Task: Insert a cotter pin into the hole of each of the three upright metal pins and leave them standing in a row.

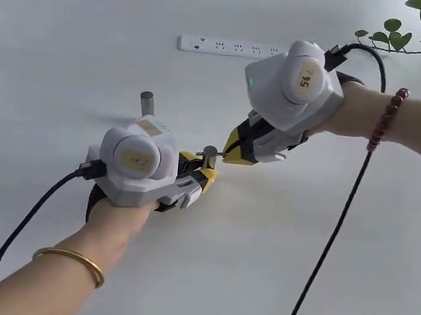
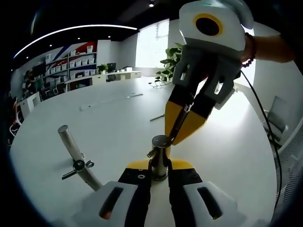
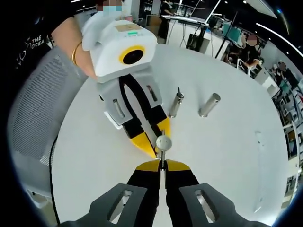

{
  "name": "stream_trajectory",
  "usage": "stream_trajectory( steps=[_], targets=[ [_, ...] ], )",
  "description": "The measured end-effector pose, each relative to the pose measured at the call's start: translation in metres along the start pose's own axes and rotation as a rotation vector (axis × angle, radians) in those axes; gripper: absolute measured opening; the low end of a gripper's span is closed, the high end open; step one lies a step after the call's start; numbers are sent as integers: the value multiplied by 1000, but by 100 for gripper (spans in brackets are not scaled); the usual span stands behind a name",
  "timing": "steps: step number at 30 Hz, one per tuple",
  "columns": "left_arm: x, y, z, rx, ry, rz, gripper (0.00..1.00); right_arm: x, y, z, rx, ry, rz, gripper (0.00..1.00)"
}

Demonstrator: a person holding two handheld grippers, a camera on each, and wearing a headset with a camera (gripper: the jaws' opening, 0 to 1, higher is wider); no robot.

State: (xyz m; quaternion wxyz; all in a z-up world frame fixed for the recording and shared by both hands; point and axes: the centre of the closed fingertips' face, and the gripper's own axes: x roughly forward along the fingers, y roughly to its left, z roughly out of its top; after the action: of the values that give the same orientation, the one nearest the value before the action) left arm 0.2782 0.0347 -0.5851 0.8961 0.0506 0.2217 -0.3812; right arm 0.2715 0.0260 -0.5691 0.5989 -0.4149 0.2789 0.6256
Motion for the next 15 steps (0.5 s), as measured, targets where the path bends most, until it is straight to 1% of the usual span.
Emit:
stream_trajectory(
  steps=[1, 5, 8, 9, 10, 12, 15],
  targets=[
    [0, 0, 0, 0, -2, 1, 11, 0, 1, 1, 25, -6, 0, 0],
    [1, 0, -1, 8, -5, 1, 11, 0, 2, 4, 47, -15, 0, 0],
    [1, 0, -1, -12, -8, 2, 11, 0, 3, 5, 74, -16, 2, 0],
    [1, 0, -1, -18, -10, 3, 11, -1, 3, 5, 77, -13, 3, 1],
    [1, 0, -1, -20, -12, 5, 11, -2, 3, 5, 76, -13, 2, 6],
    [1, 0, -2, -27, -17, 8, 11, -5, 3, 6, 93, -11, -2, 11],
    [1, 1, -2, -33, -20, 9, 11, -10, 6, 6, 102, -17, -3, 11]
  ],
)
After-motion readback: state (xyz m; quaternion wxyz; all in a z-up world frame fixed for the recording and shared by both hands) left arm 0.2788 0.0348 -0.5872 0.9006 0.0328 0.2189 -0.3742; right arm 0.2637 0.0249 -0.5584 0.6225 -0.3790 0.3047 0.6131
